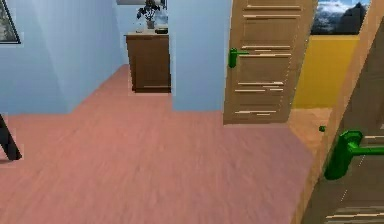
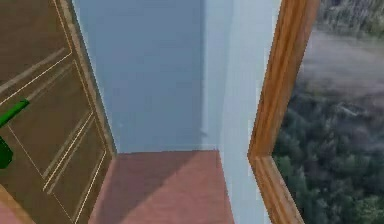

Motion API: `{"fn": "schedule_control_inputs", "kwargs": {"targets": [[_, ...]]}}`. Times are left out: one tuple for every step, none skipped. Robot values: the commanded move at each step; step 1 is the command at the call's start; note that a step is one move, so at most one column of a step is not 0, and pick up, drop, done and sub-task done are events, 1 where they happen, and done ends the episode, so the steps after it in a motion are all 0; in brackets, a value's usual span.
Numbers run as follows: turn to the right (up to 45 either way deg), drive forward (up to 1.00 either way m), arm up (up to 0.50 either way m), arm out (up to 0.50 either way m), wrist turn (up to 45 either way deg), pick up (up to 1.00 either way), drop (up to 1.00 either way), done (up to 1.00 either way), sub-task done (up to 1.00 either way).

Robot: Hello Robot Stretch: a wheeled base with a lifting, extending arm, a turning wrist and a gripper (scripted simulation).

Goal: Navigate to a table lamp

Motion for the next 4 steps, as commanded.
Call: {"fn": "schedule_control_inputs", "kwargs": {"targets": [[0.0, 0.35, 0.00, 0.00, 0.0, 0.00, 0.00, 0.00, 0.00], [12.0, 0.00, 0.00, 0.00, 0.0, 0.00, 0.00, 0.00, 0.00], [0.0, 1.00, 0.00, 0.00, 0.0, 0.00, 0.00, 0.00, 0.00], [30.0, 0.00, 0.00, 0.00, 0.0, 0.00, 0.00, 0.00, 0.00]]}}
